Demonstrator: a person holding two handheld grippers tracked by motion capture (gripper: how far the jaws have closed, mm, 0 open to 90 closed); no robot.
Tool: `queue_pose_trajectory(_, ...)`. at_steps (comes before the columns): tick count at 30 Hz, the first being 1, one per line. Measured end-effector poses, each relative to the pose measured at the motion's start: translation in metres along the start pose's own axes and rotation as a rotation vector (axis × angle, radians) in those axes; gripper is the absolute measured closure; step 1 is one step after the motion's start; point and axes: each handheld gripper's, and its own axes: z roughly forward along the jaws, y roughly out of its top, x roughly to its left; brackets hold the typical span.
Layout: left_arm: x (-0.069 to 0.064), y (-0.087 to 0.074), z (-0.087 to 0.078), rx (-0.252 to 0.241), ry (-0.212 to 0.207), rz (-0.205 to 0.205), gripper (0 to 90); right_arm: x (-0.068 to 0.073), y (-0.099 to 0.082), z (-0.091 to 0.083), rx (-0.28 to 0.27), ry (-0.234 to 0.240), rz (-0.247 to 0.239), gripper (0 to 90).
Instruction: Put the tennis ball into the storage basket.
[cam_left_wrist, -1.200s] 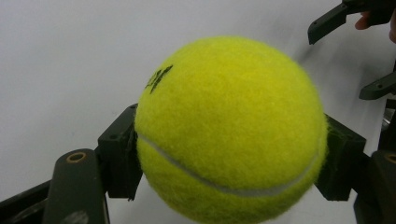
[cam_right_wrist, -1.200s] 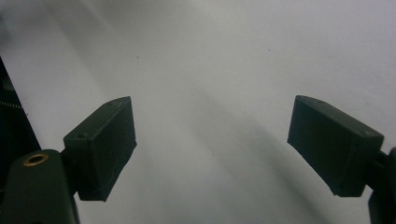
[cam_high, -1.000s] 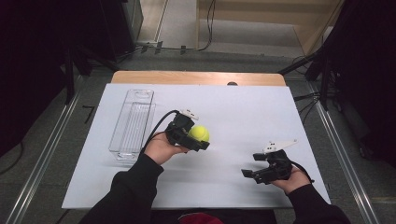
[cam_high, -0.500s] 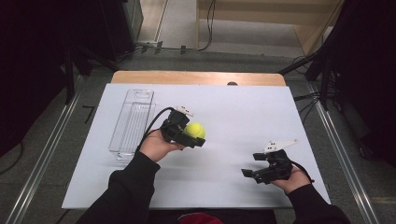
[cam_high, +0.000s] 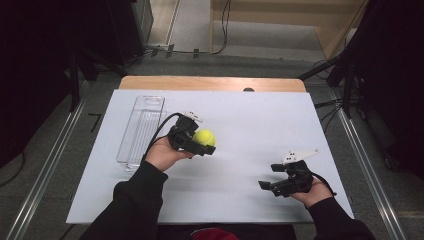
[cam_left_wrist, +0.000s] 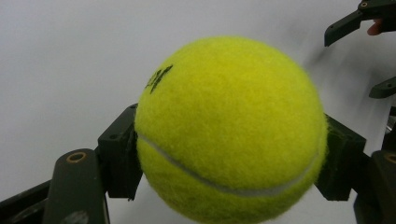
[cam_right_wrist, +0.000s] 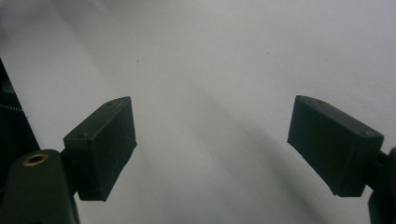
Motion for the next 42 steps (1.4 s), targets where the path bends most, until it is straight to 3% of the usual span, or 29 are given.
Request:
queue_pose_trajectory(10, 0.009, -0.001, -0.011, -0.009, 0.017, -0.019, 26.5, 0.000, 0.001, -0.001, -0.016, -0.003, -0.001, 13.2)
queue_pose_trajectory(13, 0.013, -0.002, -0.016, -0.020, 0.001, -0.027, 26.5, 0.000, 0.001, -0.001, -0.016, -0.003, -0.001, 13.2)
queue_pose_trajectory(42, 0.034, -0.007, -0.047, -0.040, 0.060, -0.072, 26.4, 0.000, 0.001, -0.001, -0.013, -0.003, -0.001, 13.2)
